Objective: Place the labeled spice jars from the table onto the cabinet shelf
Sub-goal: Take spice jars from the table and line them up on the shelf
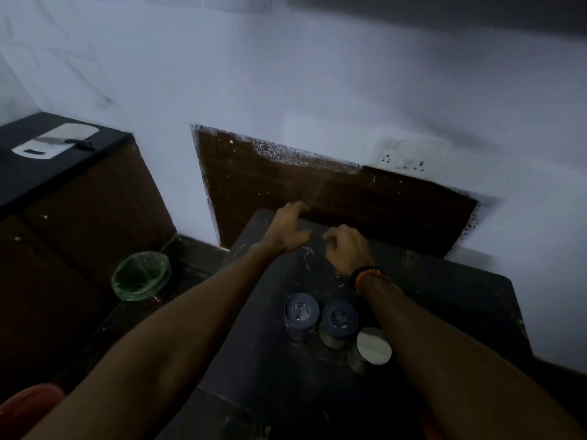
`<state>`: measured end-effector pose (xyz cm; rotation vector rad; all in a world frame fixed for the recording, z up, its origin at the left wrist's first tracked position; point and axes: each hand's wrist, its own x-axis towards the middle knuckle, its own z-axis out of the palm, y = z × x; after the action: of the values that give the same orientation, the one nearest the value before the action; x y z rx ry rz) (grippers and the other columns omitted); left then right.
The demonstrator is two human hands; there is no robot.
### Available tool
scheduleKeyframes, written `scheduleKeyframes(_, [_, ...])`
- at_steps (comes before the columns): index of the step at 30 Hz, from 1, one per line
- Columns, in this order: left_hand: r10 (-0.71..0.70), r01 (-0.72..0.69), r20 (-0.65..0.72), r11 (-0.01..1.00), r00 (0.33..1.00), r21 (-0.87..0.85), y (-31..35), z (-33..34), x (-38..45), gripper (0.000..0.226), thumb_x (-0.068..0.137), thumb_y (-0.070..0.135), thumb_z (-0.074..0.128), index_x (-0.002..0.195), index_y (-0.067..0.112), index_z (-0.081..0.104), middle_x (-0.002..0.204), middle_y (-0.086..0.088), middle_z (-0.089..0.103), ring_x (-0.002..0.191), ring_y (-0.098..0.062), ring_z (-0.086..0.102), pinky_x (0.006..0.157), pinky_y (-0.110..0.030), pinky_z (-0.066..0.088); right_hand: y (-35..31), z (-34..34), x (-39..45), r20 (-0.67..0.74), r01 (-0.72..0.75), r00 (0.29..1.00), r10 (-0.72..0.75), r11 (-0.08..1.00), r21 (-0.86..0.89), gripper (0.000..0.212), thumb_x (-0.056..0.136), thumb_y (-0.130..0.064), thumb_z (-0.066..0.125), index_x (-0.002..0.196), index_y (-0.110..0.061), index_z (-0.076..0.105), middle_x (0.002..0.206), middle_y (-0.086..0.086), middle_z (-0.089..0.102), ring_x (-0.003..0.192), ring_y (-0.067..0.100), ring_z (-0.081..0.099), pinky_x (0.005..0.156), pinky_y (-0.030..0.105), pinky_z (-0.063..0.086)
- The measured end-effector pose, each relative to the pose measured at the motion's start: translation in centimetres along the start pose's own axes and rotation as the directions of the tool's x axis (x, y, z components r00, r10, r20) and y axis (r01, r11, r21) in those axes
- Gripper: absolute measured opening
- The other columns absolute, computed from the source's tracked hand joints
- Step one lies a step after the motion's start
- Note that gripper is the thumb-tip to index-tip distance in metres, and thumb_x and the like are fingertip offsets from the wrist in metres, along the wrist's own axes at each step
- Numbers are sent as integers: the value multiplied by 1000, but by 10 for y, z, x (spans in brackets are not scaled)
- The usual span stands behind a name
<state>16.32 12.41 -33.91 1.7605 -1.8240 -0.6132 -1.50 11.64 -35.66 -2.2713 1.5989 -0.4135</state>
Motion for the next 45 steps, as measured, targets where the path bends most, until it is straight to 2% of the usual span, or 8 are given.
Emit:
scheduleKeyframes(6, [-179,199,199,976,964,-85,-55,54,-42,42,89,14,68,129,10,54,128,-9,57,117,-23,56,87,-28,43,9,61,-38,147,-77,987,68,996,54,34,87,-8,57,119,-9,69,119,15,65,113,34,59,98,41,48])
scheduleKeyframes(12, [-360,403,203,881,911,-249,-90,79,-68,16,98,18,57,113,15,59,98,5,58,88,-10,56,64,-17,38,20,101,-62,237,-56,969,70,996,-65,68,89,-44,66,146,-13,46,140,11,51,133,29,41,111,38,35])
scheduleKeyframes(19, [-421,476,236,833,876,-281,-105,88,-83,11,101,20,51,108,19,60,95,5,60,80,-2,55,63,-19,39,8,141,-76,285,-109,947,148,983,-150,118,61,-76,74,154,-18,30,154,14,38,147,33,27,122,47,21])
scheduleKeyframes(24, [-454,513,247,801,856,-308,-114,94,-93,16,102,17,50,111,15,62,99,0,61,88,-13,57,70,-26,42,3,160,-77,237,-143,954,181,975,-167,116,64,-71,76,154,-17,27,156,18,35,150,34,21,125,49,11])
scheduleKeyframes(30, [-518,542,187,714,835,-443,-123,97,-99,23,103,16,49,118,8,65,110,-5,65,103,-18,59,89,-34,46,0,153,-75,161,-167,973,166,986,-6,105,62,-62,80,149,-19,39,147,13,46,144,32,30,117,46,29])
scheduleKeyframes(38, [-600,481,279,204,750,-853,-106,78,-93,26,102,20,46,96,9,69,91,-11,70,83,-27,64,72,-35,50,-14,78,-38,244,-143,969,29,875,463,97,63,-34,92,147,-27,44,147,1,47,131,20,47,104,37,45])
scheduleKeyframes(41, [-463,503,410,93,786,-859,-90,68,-89,42,103,38,41,111,12,73,108,-14,76,100,-29,70,92,-44,55,-20,47,-29,231,-103,972,-50,788,607,94,64,-24,93,146,-24,47,144,1,53,127,18,53,102,35,50])
scheduleKeyframes(45, [-155,493,526,-207,836,-845,-66,53,-82,51,98,42,44,132,8,61,132,-28,62,117,-45,62,97,-65,49,-20,14,-23,195,-90,974,-116,590,802,82,68,-11,88,141,-21,54,136,2,61,120,20,62,97,37,56])
